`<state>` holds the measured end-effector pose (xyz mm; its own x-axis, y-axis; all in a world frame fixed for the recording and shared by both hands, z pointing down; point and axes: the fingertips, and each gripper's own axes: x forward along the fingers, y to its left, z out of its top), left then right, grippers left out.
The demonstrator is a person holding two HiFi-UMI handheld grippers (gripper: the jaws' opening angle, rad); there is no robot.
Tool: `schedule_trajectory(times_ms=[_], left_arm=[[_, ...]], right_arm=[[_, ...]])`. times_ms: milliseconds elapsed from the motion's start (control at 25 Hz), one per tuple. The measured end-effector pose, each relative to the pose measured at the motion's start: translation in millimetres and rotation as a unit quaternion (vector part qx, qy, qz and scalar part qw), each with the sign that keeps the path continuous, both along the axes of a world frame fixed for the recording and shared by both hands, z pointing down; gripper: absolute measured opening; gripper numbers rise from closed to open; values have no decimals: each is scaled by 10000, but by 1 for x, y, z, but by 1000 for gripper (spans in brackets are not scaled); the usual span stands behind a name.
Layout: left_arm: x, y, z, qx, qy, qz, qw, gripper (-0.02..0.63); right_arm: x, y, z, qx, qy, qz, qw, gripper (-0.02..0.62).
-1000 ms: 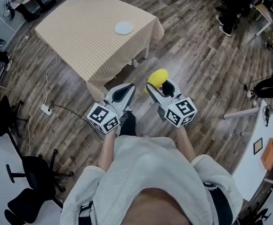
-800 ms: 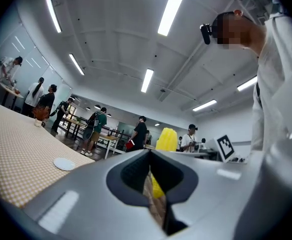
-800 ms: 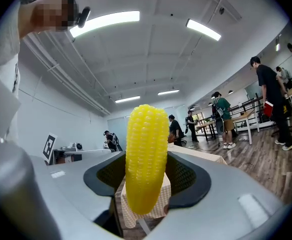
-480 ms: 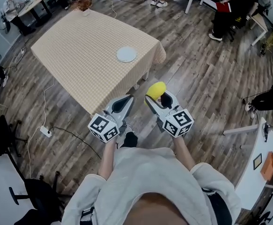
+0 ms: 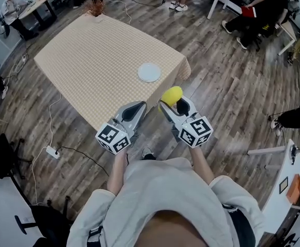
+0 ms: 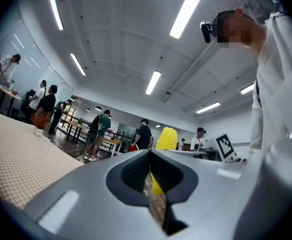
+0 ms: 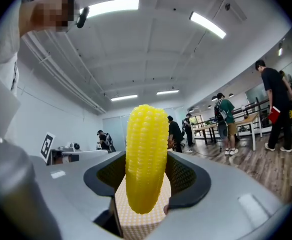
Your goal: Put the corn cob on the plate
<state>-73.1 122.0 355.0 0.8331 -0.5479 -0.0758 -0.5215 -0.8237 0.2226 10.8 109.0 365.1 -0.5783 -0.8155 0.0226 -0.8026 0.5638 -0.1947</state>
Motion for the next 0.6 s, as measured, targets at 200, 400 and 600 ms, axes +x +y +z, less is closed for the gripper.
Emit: schedule_trajectory(times_ms=[200,400,600], left_arm=[[-13,-30,-1,-27,-19,81,10000,8],[-6,-51,13,-176,-58,222,9996,8],[6,-76,25,-291,-99,278,9991,8]], right_arm=[[-13,-27,1,-33,-50,81,9999,244],[-11,-45,17,-207,-61,158,9996,244],[2,-69,30,-313,-81,224,9992,244]])
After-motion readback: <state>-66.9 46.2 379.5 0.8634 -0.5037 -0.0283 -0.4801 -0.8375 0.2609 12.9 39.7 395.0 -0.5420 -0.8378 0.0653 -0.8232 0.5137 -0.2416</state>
